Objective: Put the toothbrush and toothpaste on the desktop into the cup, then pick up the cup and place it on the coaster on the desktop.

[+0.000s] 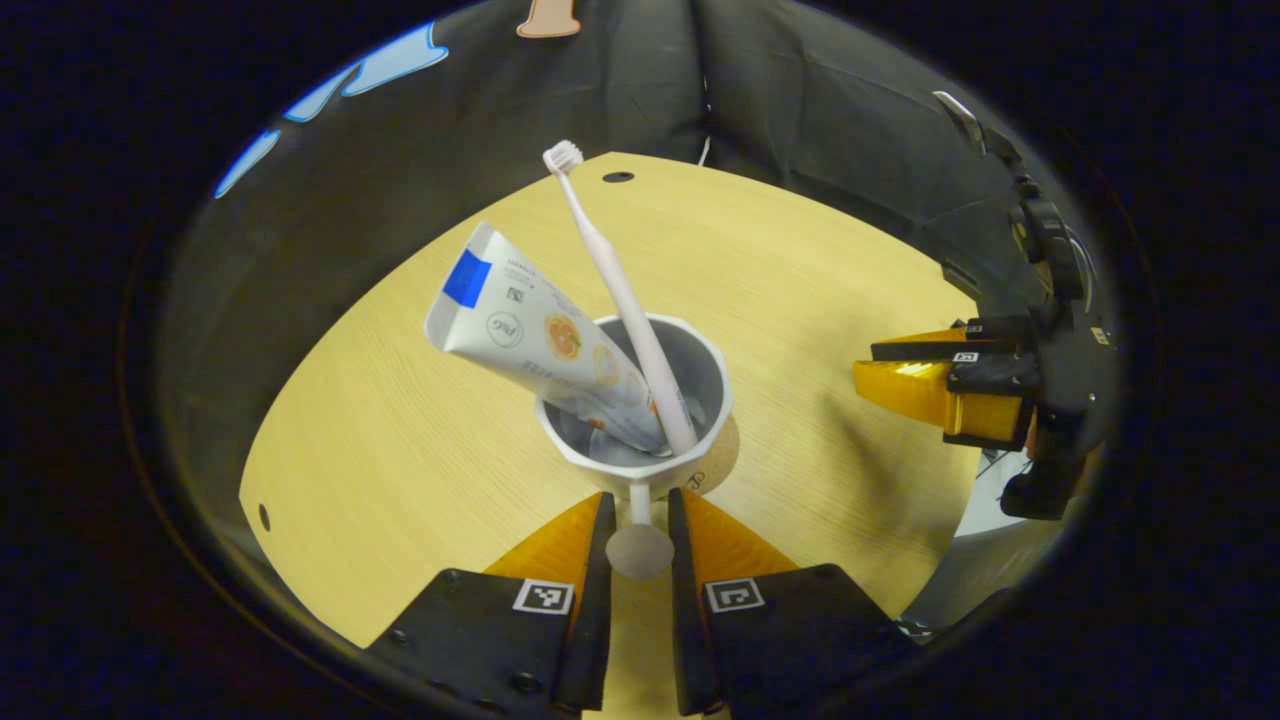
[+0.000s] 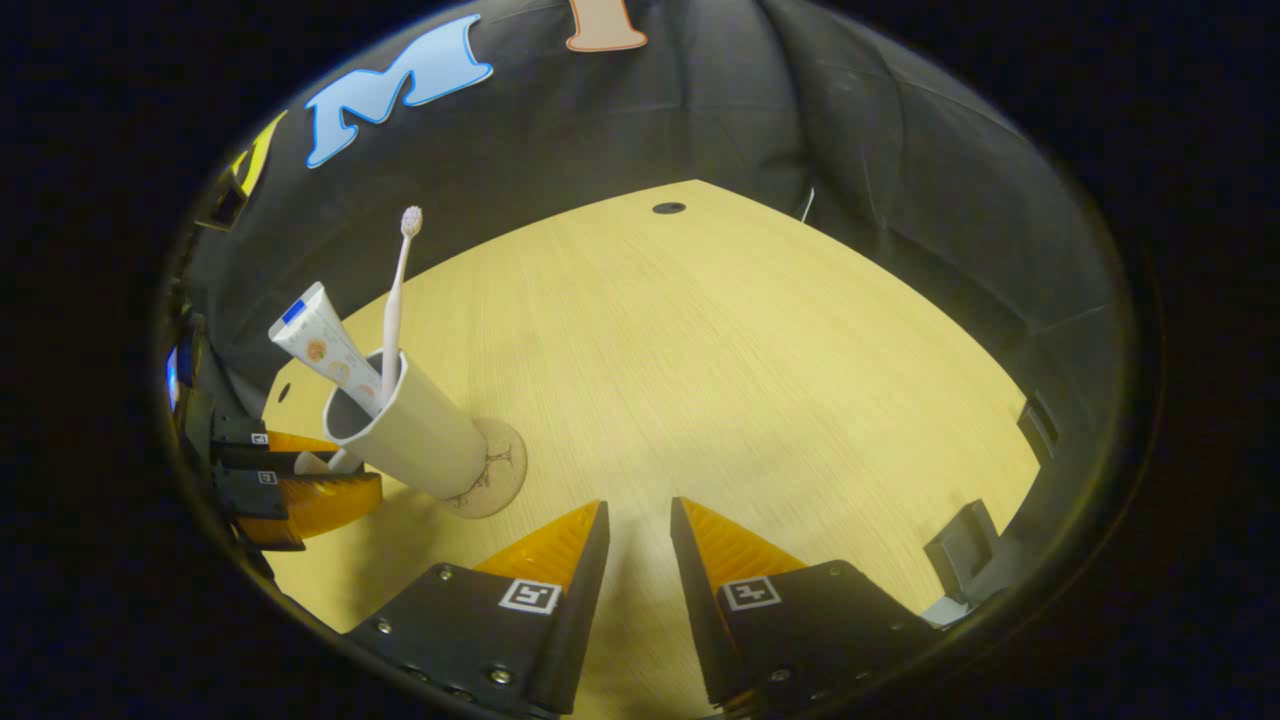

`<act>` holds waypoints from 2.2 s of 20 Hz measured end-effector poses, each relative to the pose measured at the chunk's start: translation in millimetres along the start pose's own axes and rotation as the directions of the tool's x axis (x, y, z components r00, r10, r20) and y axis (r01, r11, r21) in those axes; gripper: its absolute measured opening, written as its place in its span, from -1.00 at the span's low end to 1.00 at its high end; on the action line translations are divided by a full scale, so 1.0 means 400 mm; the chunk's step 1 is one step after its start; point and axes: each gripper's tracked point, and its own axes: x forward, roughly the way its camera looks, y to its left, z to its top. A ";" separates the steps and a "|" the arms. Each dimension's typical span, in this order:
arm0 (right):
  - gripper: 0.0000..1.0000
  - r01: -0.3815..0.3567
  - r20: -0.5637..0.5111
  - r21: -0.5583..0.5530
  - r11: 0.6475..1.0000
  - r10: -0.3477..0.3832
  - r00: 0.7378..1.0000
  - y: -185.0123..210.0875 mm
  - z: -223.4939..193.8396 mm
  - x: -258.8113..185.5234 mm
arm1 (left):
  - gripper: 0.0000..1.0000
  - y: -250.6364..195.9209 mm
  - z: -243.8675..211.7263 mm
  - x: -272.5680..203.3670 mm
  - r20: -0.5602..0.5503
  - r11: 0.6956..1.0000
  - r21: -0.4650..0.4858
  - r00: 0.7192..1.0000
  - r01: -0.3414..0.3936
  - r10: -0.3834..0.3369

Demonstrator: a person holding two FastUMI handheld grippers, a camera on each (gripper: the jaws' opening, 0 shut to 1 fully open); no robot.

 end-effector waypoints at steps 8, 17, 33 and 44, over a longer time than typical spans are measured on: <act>-0.11 -0.009 -0.012 0.003 1.000 0.009 1.000 -0.014 -0.002 0.007 | -0.33 0.005 0.007 -0.030 -0.005 1.000 -0.026 1.000 0.009 -0.009; -0.10 -0.020 -0.025 0.008 1.000 0.020 0.999 -0.026 0.002 0.017 | -0.33 -0.035 0.035 -0.014 -0.022 0.999 -0.048 1.000 0.002 -0.003; -0.11 -0.103 -0.005 -0.060 0.993 0.103 0.995 0.026 0.068 -0.003 | -0.27 -0.034 -0.010 -0.060 0.002 0.983 -0.151 0.995 -0.099 0.101; -0.11 -0.244 0.106 -0.231 0.942 0.274 0.956 0.152 0.203 -0.129 | -0.34 0.100 -0.051 -0.260 0.111 0.834 -0.458 0.911 -0.308 0.397</act>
